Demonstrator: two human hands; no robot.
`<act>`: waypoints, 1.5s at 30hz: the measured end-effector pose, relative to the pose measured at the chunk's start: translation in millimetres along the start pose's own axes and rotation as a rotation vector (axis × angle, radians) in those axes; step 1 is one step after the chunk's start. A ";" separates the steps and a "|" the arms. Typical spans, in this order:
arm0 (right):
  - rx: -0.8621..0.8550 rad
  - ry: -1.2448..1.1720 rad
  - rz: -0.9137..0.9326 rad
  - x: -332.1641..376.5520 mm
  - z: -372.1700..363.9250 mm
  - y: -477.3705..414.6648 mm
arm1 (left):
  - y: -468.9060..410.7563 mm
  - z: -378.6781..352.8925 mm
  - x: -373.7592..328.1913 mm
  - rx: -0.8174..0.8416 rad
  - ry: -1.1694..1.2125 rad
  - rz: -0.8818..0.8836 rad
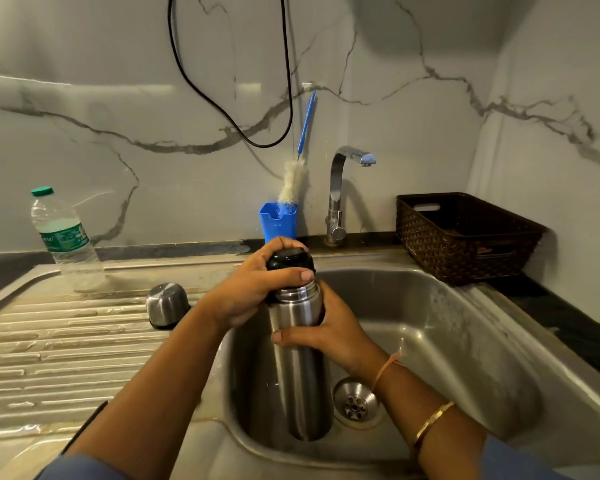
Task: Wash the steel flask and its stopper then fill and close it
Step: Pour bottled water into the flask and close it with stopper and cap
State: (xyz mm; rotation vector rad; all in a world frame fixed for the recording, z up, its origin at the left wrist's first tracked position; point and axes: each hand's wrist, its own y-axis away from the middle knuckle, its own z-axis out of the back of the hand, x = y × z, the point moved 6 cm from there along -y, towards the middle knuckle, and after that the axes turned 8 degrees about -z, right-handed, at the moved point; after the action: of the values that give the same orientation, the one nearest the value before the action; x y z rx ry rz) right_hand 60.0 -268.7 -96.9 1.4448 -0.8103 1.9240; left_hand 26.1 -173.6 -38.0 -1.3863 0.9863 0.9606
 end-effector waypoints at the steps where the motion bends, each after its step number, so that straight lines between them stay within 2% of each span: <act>1: -0.021 0.008 0.004 0.4 0.6 1.0 | 0.9 -0.2 0.7 -0.010 0.050 0.037; 4: -0.232 0.104 -0.025 2.0 9.4 8.0 | -1.0 -1.1 -1.6 -0.072 0.067 0.140; 7: -0.368 0.374 -0.033 9.8 11.5 16.2 | -5.0 -6.8 -6.7 -0.227 -0.144 0.154; 9: -0.382 0.470 0.006 15.6 11.3 17.6 | -4.8 -12.0 -11.0 -0.438 -0.341 0.038; 10: -0.366 0.435 0.016 17.4 13.1 16.7 | -2.6 -16.1 -16.0 -0.532 -0.435 -0.051; 12: -0.281 0.287 0.010 15.0 17.7 12.3 | -2.1 -23.3 -23.1 -0.584 -0.511 -0.169; 17: -0.054 -0.009 0.062 5.3 21.5 1.8 | -12.8 -30.3 -33.2 -0.216 -0.588 -0.259; 21: 0.134 -0.041 0.067 7.1 16.9 0.1 | -10.2 -26.4 -29.7 0.107 -0.311 -0.220; 23: 0.148 -0.021 0.048 7.0 14.3 1.6 | -10.5 -18.9 -23.5 0.164 -0.173 -0.161; 25: 0.043 0.071 0.022 6.2 11.8 2.3 | -13.0 -10.5 -15.5 0.075 -0.124 -0.093; 29: -0.348 0.518 0.011 16.8 12.1 10.2 | -10.9 -5.8 -7.4 -0.469 -0.204 -0.040; 31: -0.387 0.512 0.034 18.3 14.5 11.7 | -6.2 -13.2 -9.4 -0.610 -0.285 -0.100; 33: -0.321 0.405 0.034 16.6 19.8 10.0 | -7.6 -19.3 -12.9 -0.562 -0.332 -0.153; 36: -0.183 0.229 0.026 9.6 24.0 3.4 | -10.7 -23.0 -19.4 -0.387 -0.320 -0.204; 39: 0.008 0.043 0.044 6.3 21.7 -2.7 | -11.0 -24.5 -23.1 -0.183 -0.215 -0.239; 42: 0.212 -0.039 0.054 12.2 15.4 0.2 | -10.7 -23.7 -20.7 0.026 -0.116 -0.210; 44: 0.238 -0.046 0.051 13.6 12.4 1.5 | -10.4 -22.3 -21.5 0.100 -0.095 -0.184; 45: 0.204 -0.030 0.044 11.6 11.9 0.5 | -10.7 -21.2 -21.3 0.086 -0.085 -0.168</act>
State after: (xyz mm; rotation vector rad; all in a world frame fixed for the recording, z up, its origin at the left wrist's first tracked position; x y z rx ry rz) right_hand 64.1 -277.0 -83.1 1.5897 -0.6799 2.0729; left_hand 29.6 -193.8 -13.6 -1.3231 0.8249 0.8351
